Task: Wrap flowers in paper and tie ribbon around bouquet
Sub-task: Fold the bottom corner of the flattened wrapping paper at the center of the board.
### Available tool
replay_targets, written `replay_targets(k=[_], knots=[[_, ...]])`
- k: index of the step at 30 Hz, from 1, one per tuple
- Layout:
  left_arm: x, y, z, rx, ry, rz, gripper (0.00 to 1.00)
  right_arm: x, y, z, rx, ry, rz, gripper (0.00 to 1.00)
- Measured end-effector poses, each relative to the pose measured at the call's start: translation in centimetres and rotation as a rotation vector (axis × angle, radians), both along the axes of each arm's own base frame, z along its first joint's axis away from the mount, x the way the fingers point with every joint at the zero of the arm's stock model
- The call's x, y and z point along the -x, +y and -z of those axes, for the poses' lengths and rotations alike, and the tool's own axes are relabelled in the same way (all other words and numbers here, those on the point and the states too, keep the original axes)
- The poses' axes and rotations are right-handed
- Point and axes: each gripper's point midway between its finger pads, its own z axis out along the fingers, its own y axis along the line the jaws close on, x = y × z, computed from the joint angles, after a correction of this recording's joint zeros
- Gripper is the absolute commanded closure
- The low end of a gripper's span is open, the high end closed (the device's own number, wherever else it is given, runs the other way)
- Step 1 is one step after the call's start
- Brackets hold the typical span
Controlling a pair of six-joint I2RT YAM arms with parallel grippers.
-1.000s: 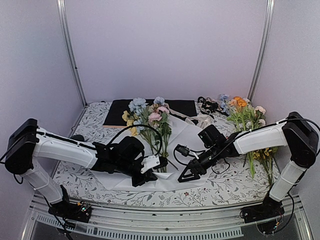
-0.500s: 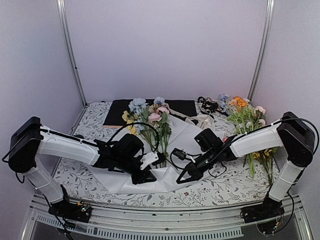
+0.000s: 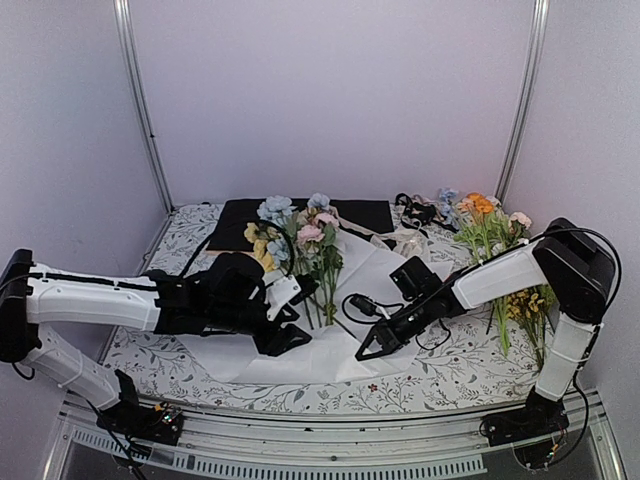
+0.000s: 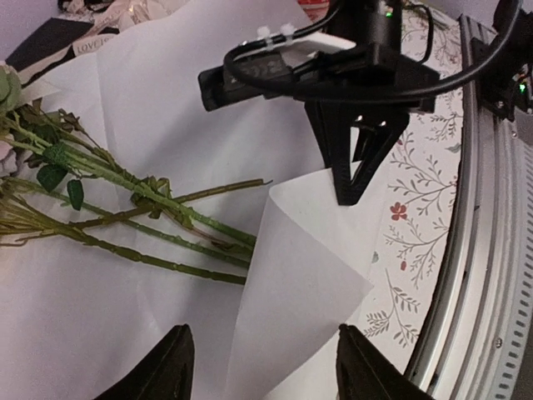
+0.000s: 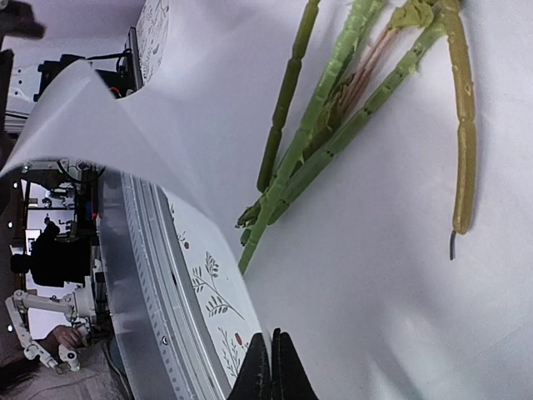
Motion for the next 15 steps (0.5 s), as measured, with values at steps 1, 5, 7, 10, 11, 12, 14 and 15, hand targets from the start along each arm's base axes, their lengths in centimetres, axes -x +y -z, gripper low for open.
replay_targets(k=[1,5,7,10,11,12,14,15], knots=[[0.4,-0.4,-0.6,0.008,-0.011,0.011,0.42,-0.1,0.0,0.1,0.005,0.01,0.007,1.0],[2.5,-1.9,-2.4,0.053,-0.033,0.072,0.52,-0.3,0.0,0.6,0.024,0.041,0.028,1.0],[2.9,-2.2,-2.2,0.056,-0.026,0.076,0.57,-0.3,-0.1,0.8,0.033,0.055,0.037,1.0],[2.6,-2.6,-0.1,0.019,0.01,0.052,0.58,-0.3,-0.2,0.9,0.044,0.07,0.047,1.0],[2.5,-2.5,1.2,-0.011,0.028,0.041,0.59,-0.3,-0.2,0.9,0.046,0.072,0.049,1.0],[2.3,-2.4,2.5,-0.046,0.041,0.026,0.61,-0.4,-0.2,0.9,0.049,0.073,0.052,1.0],[2.0,-1.9,4.7,-0.105,0.058,-0.004,0.65,-0.6,-0.2,0.9,0.059,0.07,0.062,1.0],[1.7,-1.6,5.6,-0.13,0.062,-0.025,0.67,-0.7,-0.2,0.9,0.064,0.068,0.067,1.0]])
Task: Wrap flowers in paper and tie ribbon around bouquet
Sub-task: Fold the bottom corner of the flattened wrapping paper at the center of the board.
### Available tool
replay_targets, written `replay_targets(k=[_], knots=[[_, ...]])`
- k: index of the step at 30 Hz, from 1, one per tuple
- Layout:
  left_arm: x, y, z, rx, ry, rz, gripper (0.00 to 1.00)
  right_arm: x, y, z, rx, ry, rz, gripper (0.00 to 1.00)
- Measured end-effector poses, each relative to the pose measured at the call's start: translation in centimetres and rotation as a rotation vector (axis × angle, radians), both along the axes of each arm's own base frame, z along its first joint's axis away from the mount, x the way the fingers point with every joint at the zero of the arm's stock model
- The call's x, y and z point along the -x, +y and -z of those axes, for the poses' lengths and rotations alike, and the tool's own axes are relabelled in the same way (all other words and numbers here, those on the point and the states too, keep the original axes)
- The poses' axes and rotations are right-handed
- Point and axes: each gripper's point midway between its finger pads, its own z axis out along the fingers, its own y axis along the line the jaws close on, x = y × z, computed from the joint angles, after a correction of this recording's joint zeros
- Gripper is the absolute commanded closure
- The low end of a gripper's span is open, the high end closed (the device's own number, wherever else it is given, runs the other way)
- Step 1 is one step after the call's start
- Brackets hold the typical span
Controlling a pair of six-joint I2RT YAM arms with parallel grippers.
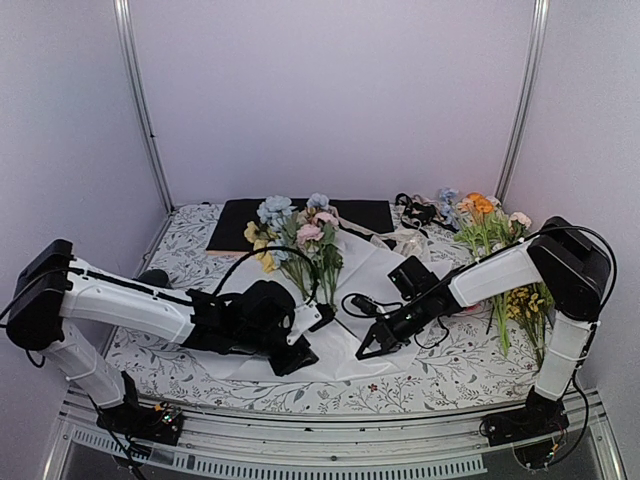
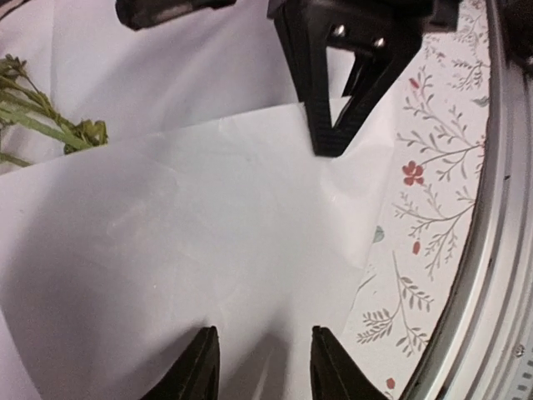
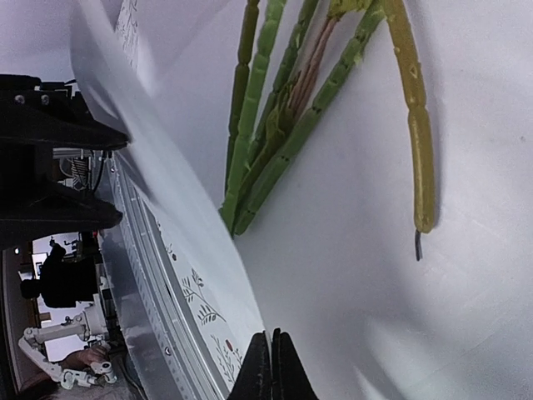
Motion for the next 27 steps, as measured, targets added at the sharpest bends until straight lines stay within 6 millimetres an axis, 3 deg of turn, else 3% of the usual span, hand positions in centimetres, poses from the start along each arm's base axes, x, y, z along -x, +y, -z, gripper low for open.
replay_targets(k=[4,8,13,16,20,23,26,27], knots=[[-0.8,0.9,3.2,-0.103,0.051,-0.081,0.73,-0.1,-0.3,0.3,0.03,0.003,0.016,1.0],[-0.4,1.7,4.9,-0.145,0.137,-0.159,0.73,-0.5,-0.3,0.3,0.049,0.005,0.029,0.99],[0.1,2.3,5.5,-0.134,0.207,-0.234,0.74,-0.9,-0.6,0.4,0.087,-0.005,0.057,0.82],[0.1,2.2,5.5,-0.119,0.224,-0.266,0.75,-1.2,-1.3,0.4,0.139,-0.015,0.088,0.66],[0.0,2.3,5.5,-0.102,0.234,-0.292,0.76,-3.3,-2.6,-1.2,0.253,-0.12,0.171,0.61],[0.0,2.3,5.5,-0.087,0.237,-0.306,0.76,-4.1,-2.4,-4.8,0.236,-0.252,0.205,0.72],[0.0,2.3,5.5,-0.075,0.24,-0.318,0.76,-1.9,0.6,-9.2,0.038,-0.304,0.126,0.9],[0.1,2.3,5.5,-0.072,0.241,-0.319,0.76,-1.0,1.5,-9.8,-0.023,-0.293,0.088,0.93]])
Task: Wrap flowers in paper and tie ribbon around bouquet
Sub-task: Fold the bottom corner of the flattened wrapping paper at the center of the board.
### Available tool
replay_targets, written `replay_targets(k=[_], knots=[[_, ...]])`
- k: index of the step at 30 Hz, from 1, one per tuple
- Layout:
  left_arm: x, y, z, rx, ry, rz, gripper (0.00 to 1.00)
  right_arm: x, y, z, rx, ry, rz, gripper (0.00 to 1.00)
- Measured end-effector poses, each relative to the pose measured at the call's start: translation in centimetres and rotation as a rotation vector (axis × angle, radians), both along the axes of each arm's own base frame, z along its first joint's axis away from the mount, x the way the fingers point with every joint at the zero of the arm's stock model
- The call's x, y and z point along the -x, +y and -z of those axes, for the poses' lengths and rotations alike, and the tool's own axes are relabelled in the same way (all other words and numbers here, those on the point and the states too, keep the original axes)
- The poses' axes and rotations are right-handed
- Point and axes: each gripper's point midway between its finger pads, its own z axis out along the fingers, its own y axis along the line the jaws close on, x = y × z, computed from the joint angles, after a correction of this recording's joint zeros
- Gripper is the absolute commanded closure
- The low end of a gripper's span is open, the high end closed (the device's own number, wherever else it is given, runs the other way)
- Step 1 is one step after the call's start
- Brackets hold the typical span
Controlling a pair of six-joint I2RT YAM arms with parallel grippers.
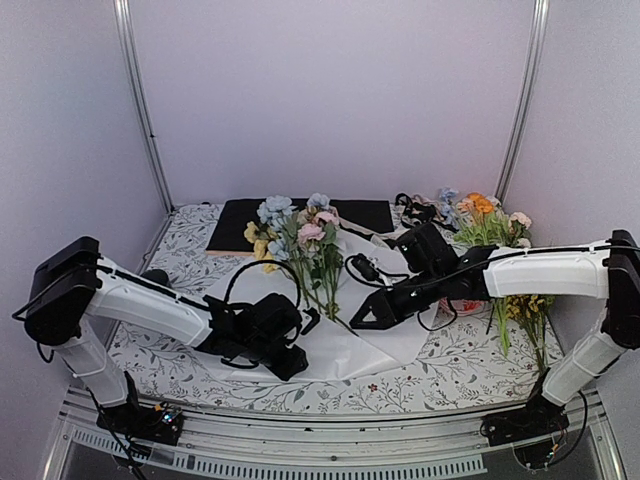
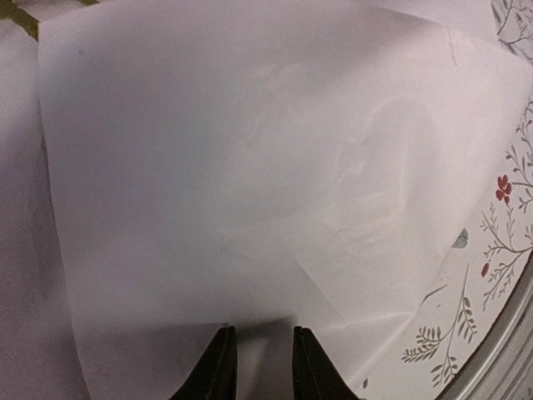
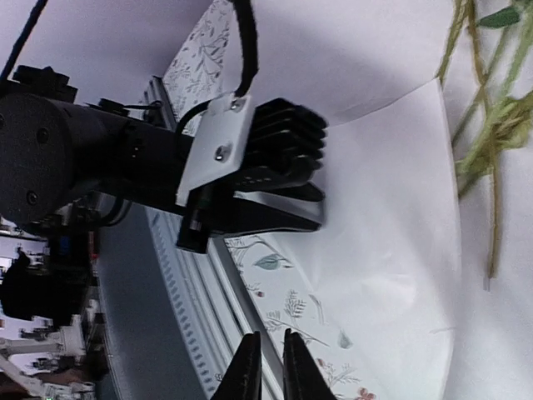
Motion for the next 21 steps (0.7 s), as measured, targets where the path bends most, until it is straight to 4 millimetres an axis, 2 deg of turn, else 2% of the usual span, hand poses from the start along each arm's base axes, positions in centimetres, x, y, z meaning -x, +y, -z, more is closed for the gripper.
replay_targets(k=[2,4,6,10,13,17,21], knots=[[0.0,0.0,0.0,0.005,0.0,-0.005,0.76,2.0,1.9,0.3,-0.083,0.08,-0.088,0.97],[0.0,0.0,0.0,0.01,0.001,-0.011,0.76,3.3,2.9,2.7,-0.092,0.174,-0.142,0.99],[0.1,0.0,0.0,0.016,0.001,-0.018,0.76,4.0,2.8,6.0,-0.054,0.271,-0.152,1.0],[0.1,0.0,0.0,0.026,0.001,-0.028,0.76,5.2,1.4,10.4,0.037,0.383,-0.139,1.0],[0.3,0.1,0.0,0.035,0.011,-0.043,0.76,5.8,0.5,11.6,0.069,0.413,-0.127,1.0],[1.5,0.4,0.1,0.047,0.066,-0.069,0.76,5.9,-0.2,11.9,0.07,0.426,-0.113,1.0],[3.4,2.0,0.0,0.049,0.139,-0.118,0.76,6.1,-0.8,12.0,0.06,0.439,-0.099,1.0]])
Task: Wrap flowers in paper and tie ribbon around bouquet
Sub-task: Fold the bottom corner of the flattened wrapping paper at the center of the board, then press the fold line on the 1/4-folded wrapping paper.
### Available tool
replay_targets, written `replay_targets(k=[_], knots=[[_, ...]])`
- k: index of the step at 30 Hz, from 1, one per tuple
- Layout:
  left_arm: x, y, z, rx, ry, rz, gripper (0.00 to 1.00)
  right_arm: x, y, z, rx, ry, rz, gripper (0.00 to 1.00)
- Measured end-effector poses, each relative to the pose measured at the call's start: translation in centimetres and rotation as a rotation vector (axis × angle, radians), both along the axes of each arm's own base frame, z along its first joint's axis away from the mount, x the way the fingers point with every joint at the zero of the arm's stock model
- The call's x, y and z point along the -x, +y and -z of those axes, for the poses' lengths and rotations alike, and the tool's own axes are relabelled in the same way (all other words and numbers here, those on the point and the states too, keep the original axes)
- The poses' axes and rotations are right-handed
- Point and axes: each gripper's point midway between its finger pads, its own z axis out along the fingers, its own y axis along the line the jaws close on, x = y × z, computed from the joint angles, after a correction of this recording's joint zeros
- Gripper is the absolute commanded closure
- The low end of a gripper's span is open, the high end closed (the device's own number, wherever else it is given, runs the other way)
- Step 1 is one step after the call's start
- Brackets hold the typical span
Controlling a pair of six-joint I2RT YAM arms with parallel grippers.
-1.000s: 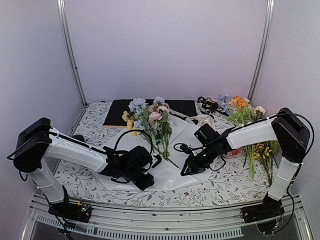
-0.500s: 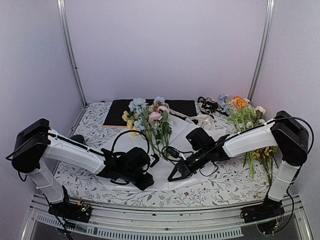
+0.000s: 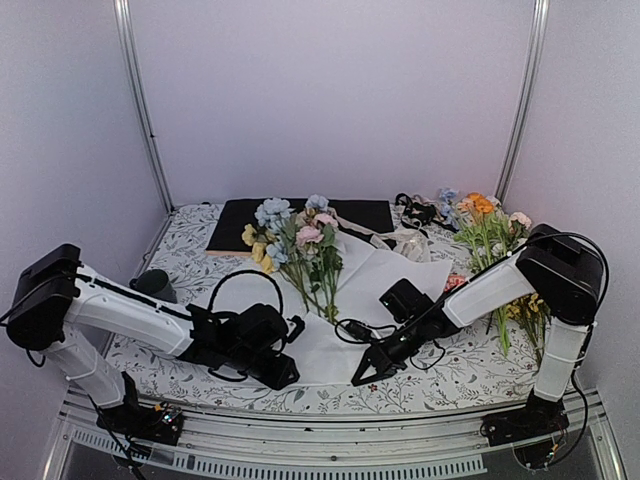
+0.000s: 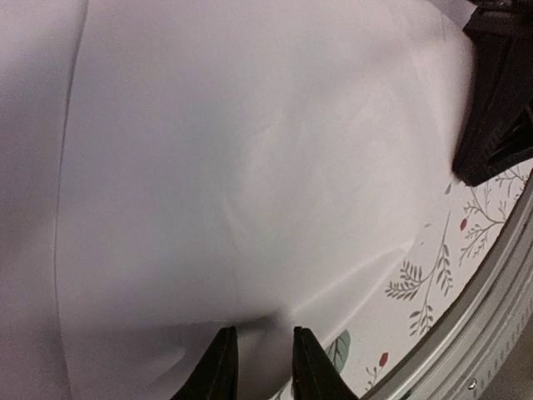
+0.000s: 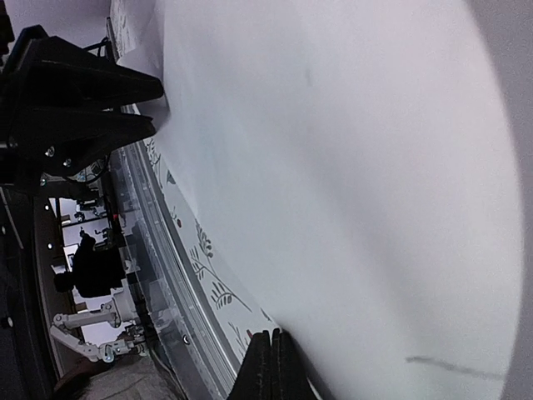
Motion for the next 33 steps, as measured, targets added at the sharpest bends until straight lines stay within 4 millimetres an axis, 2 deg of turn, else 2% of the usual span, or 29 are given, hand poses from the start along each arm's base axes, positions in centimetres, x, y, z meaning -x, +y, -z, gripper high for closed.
replay_targets(k=[4,9,15,18,21,23,24,26,29,31,33], knots=[[1.7,2.4,0.0,-0.013,0.095,-0.087,0.79,-0.1,-0.3,0.0,-0.006,0.013,0.017,1.0],[3.7,3.9,0.2,0.001,0.187,-0.17,0.82,-0.2,-0.3,-0.1,-0.007,0.019,0.024,1.0],[7.1,6.2,0.3,0.006,0.317,-0.249,0.82,-0.2,-0.3,0.0,-0.009,0.019,0.024,1.0],[8.1,8.9,0.2,-0.039,0.357,-0.329,0.86,-0.1,-0.4,0.0,-0.013,0.017,0.024,1.0],[8.5,13.2,0.4,-0.124,0.343,-0.444,0.94,-0.1,-0.4,0.0,-0.017,0.015,0.025,1.0],[8.3,13.6,-0.6,-0.107,0.311,-0.453,0.96,-0.1,-0.5,-0.1,-0.017,0.013,0.025,1.0],[8.1,13.1,-1.5,-0.097,0.277,-0.431,0.98,-0.1,-0.5,-0.1,-0.017,0.013,0.026,1.0],[7.4,10.4,-4.0,-0.062,0.201,-0.343,0.99,-0.1,-0.5,-0.1,-0.016,0.011,0.027,1.0],[6.3,3.6,-7.1,-0.046,0.07,-0.152,1.0,-0.2,-0.5,-0.1,-0.011,0.01,0.034,1.0],[5.7,-0.9,-7.4,-0.058,-0.009,-0.022,1.0,-0.2,-0.5,-0.1,-0.009,0.013,0.038,1.0],[4.8,-5.4,-6.7,-0.085,-0.084,0.093,1.0,-0.2,-0.5,-0.1,-0.006,0.019,0.042,1.0]])
